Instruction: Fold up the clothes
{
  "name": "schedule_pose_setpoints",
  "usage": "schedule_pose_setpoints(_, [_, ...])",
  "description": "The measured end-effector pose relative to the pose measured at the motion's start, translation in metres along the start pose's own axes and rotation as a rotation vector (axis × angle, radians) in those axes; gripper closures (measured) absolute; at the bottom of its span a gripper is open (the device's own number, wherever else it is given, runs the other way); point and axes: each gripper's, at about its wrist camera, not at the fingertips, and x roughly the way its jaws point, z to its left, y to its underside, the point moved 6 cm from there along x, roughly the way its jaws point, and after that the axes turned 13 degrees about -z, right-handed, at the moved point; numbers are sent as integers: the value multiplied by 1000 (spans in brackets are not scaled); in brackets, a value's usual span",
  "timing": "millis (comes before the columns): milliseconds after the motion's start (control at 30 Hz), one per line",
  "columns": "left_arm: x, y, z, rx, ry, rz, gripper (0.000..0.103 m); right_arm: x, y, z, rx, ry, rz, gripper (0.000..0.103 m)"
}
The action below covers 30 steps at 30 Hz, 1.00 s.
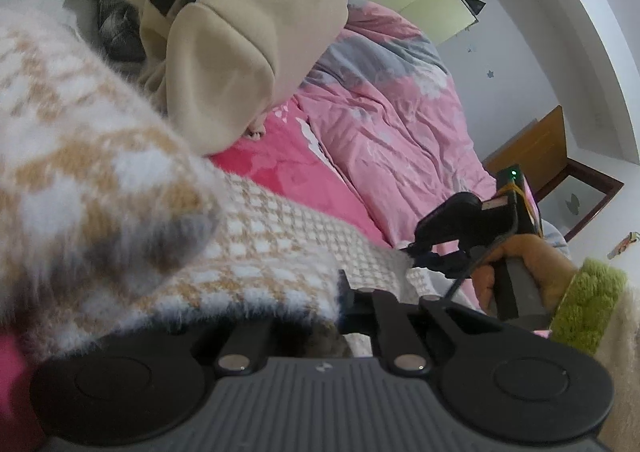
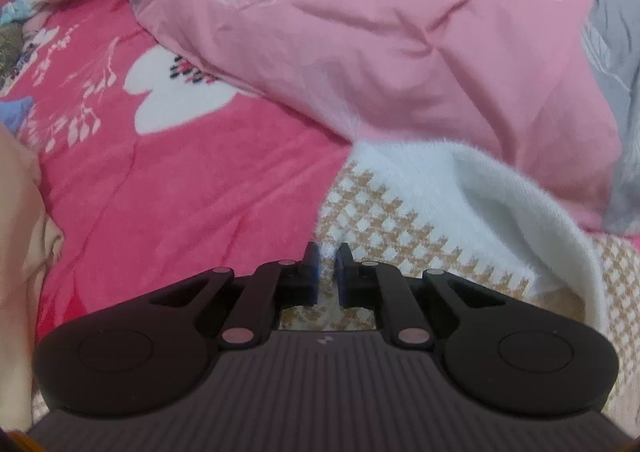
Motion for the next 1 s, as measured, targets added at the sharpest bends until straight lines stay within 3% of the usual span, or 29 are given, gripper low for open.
schedule_pose_setpoints(267, [9,-12,11,4,-33,-44,94,10,-21,7,22,-38,-48,96])
schedule_pose_setpoints(400, [12,-9,14,8,-63,-2,91,24,-20,12,14,-45,-58,96])
schedule_pose_setpoints(500, [11,-6,14,17,-73,44,83,26,-17,10,34,-88,-68,88])
schedule_pose_setpoints(533, [10,-5,14,19,-75,59,79,21,-17,7,42,-115,-75,80])
schedule_pose_setpoints(600, [6,-3,12,25,-73,88,62,1,-20,-3,33,-166,-79,70])
schedule_pose_setpoints(700, [-6,2,4,54,-53,116,48,-50,-22,-34,23,-171,-122,60])
schedule_pose_setpoints(767, [-16,5,1,75,-47,138,48,-94,-13,-61,43,-196,-158,60])
schedule_pose_setpoints(967, [-64,5,4,61,-48,230,47,-222,89,-129,154,-301,-218,60])
schedule_pose_setpoints(1000, [-76,4,4,55,-48,250,42,-243,106,-140,172,-318,-228,60])
